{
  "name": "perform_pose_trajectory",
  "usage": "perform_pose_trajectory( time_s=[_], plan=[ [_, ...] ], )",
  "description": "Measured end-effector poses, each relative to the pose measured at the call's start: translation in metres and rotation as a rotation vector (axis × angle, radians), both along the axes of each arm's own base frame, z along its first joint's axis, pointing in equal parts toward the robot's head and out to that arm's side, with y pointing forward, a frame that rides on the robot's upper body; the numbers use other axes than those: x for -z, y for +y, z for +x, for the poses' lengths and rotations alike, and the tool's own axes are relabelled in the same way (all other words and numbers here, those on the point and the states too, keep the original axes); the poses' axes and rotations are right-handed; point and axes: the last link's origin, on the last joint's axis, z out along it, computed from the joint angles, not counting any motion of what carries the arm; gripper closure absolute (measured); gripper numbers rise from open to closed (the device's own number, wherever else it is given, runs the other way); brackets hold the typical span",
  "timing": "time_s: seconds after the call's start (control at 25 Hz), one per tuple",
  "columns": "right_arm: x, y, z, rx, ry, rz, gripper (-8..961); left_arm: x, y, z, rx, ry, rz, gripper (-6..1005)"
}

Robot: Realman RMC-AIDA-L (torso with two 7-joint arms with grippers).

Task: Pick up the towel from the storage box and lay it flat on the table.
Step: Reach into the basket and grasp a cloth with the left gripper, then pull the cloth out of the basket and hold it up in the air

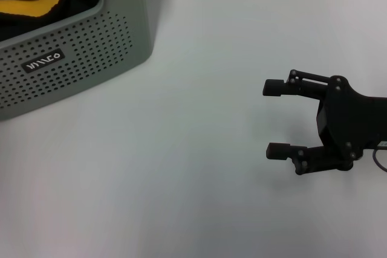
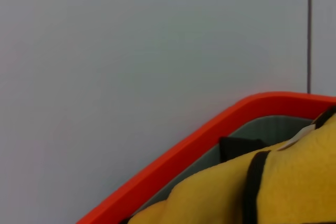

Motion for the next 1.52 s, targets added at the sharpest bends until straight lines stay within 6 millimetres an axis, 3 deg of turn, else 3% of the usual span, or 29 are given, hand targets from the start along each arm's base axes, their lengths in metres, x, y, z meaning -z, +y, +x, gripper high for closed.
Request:
perform_pose_trajectory(
  time_s=[0.36,0.68,1.12,1.52],
  plan=[
    [-0.001,-0.001,0.001,0.006,0.009,-0.001,135,0.002,0.003,0.002,0.004,0.003,-0.003,324],
    [-0.002,-0.001,0.001,0.004,0.010,-0.002,140,0.002,0.002,0.001,0.008,-0.007,0.019,761],
    [-0.003,-0.002,0.001,0.001,0.013,0.002,148,-0.006,-0.016,0.028,0.211,-0.240,0.059,958],
    [-0.017,0.005,-0.004,0.026,0.132,0.104,155,-0.017,-0.093,0.079,0.689,-0.736,-0.090,987]
  ],
)
